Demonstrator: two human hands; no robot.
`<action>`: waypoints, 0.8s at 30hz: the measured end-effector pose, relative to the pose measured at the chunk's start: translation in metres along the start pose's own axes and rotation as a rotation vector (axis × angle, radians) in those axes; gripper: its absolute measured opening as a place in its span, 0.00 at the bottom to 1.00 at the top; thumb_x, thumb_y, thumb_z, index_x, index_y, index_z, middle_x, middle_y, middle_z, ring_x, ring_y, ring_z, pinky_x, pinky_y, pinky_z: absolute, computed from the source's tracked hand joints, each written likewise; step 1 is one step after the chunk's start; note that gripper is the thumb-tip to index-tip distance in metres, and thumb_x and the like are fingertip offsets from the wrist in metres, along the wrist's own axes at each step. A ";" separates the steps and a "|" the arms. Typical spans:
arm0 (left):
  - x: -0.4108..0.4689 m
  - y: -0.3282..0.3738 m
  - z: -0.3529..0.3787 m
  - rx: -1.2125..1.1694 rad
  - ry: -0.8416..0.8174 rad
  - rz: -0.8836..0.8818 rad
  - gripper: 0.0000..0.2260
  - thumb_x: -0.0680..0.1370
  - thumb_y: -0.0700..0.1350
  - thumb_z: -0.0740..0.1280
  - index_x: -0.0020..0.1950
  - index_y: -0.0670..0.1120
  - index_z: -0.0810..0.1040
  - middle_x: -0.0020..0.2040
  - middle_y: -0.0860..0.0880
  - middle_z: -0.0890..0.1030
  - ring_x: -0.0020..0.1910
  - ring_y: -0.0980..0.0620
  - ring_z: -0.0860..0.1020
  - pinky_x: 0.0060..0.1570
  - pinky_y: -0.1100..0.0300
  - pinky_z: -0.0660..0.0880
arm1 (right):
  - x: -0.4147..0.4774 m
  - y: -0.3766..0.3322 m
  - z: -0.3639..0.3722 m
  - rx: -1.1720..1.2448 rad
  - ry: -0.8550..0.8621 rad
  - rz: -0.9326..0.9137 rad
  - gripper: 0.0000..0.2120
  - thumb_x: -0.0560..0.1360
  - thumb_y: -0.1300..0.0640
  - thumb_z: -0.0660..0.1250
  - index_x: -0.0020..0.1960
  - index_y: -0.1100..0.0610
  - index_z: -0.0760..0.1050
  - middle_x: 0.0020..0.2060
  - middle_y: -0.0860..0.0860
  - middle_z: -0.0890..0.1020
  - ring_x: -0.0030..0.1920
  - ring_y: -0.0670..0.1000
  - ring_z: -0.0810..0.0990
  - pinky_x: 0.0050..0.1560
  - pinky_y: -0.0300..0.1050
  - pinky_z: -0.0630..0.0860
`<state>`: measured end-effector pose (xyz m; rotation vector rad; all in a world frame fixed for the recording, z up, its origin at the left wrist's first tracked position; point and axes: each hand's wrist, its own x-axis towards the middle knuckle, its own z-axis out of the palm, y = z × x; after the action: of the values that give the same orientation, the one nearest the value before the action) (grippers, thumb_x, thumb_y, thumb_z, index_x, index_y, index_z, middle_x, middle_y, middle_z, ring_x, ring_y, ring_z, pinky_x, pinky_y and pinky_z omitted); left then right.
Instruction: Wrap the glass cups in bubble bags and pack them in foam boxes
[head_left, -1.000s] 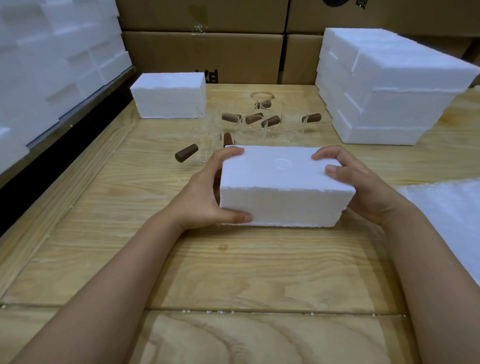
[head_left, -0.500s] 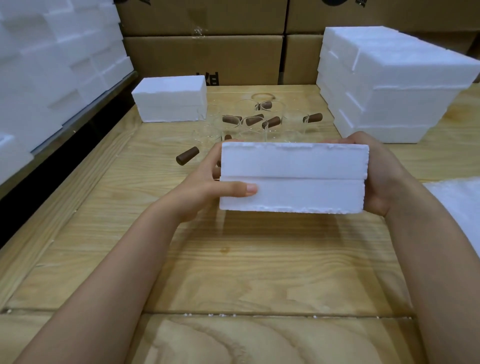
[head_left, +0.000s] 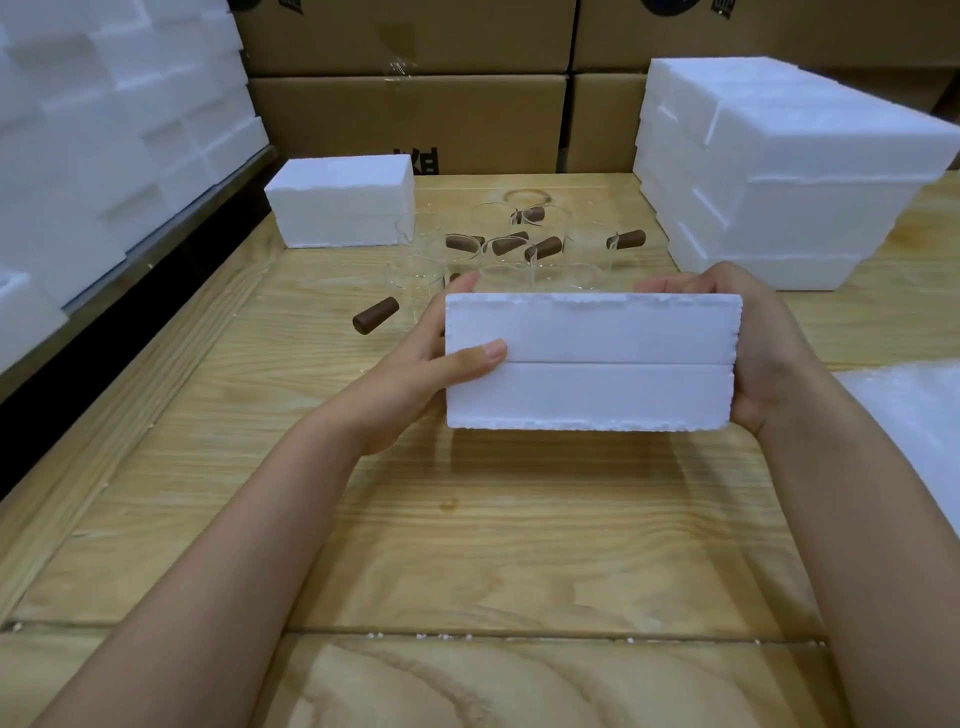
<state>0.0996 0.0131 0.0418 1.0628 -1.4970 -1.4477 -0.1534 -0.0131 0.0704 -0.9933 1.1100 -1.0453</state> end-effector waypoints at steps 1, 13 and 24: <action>0.000 0.000 0.001 -0.033 0.010 0.011 0.30 0.63 0.59 0.73 0.61 0.74 0.64 0.63 0.64 0.76 0.59 0.59 0.78 0.52 0.58 0.78 | -0.001 0.000 0.001 0.011 0.042 -0.037 0.13 0.70 0.56 0.56 0.42 0.54 0.79 0.31 0.49 0.80 0.27 0.50 0.78 0.30 0.41 0.76; 0.000 0.018 0.008 -0.370 0.435 0.014 0.13 0.71 0.54 0.65 0.53 0.55 0.81 0.45 0.54 0.85 0.40 0.54 0.83 0.35 0.55 0.80 | -0.011 0.009 0.026 -0.057 -0.004 -0.552 0.12 0.69 0.54 0.56 0.45 0.47 0.77 0.45 0.43 0.79 0.43 0.46 0.78 0.36 0.40 0.73; -0.032 0.047 -0.123 -0.487 0.777 0.149 0.13 0.72 0.51 0.60 0.48 0.50 0.83 0.43 0.51 0.83 0.40 0.50 0.82 0.45 0.53 0.78 | -0.004 0.045 0.052 -0.168 0.011 -0.705 0.21 0.74 0.40 0.55 0.65 0.40 0.69 0.63 0.42 0.74 0.68 0.43 0.68 0.70 0.57 0.63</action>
<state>0.2241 0.0006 0.0945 1.0057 -0.6140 -1.0277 -0.0968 0.0053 0.0364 -1.5755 0.8740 -1.5282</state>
